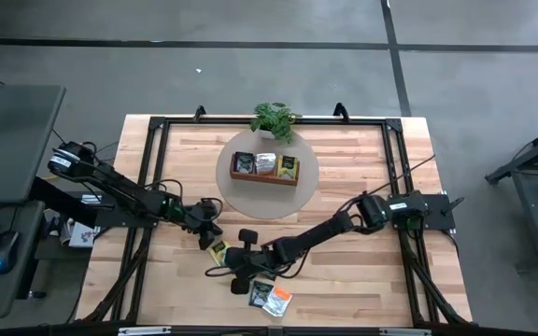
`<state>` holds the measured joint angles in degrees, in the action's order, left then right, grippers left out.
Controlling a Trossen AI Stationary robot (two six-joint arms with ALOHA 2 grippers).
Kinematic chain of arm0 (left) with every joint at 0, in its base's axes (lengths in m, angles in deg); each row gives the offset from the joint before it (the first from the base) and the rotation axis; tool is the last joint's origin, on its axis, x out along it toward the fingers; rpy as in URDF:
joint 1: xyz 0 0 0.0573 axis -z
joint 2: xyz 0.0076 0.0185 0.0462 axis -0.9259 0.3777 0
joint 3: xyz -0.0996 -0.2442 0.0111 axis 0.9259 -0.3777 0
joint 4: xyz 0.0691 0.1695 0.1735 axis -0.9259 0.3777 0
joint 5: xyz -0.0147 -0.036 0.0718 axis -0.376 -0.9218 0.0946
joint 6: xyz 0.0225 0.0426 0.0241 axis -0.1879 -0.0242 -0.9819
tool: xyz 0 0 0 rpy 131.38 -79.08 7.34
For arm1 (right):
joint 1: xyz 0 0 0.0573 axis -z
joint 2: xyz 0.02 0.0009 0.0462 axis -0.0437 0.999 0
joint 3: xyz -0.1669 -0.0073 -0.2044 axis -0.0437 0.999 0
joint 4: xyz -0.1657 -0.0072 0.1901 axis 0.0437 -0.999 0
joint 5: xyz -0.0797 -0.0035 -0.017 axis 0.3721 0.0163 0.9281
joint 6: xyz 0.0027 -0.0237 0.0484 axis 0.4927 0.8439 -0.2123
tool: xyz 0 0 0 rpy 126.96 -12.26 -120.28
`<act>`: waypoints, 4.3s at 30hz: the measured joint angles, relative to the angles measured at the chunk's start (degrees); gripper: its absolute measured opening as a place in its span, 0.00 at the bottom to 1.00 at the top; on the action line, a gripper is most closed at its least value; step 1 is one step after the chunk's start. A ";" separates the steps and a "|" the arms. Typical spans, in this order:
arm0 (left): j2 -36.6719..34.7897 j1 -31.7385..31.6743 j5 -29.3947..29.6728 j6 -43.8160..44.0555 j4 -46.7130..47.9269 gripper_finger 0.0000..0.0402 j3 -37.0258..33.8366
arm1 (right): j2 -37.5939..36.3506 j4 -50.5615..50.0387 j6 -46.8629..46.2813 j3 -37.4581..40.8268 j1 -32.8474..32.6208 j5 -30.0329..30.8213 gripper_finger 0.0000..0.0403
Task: Pick & Place Tea
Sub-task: Put the left yellow tea bag into the right section of the wooden organizer
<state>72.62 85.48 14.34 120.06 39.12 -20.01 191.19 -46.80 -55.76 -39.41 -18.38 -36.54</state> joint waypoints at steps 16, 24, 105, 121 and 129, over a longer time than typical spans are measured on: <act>0.00 -0.15 -3.43 0.56 0.35 0.00 -0.07 | 2.92 -1.11 -4.51 -0.32 0.82 -0.18 0.00; 0.02 -0.17 -9.02 0.66 0.34 0.00 -0.09 | 2.94 -4.51 -4.53 -0.28 0.85 0.43 0.00; 0.72 -0.46 -22.64 24.97 -9.87 0.58 0.68 | 2.92 -8.38 -4.50 -0.04 1.20 2.05 0.00; 0.68 -0.37 -22.14 25.07 -9.68 0.33 0.71 | 2.92 -8.36 -4.07 -0.04 1.35 2.23 0.00; 0.68 -0.39 -22.21 23.08 -9.33 0.02 0.72 | 2.92 -8.36 -4.05 -0.04 1.35 2.30 0.00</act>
<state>73.30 85.09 -7.87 143.14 29.79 -19.29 194.11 -55.16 -59.81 -39.46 -17.03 -34.24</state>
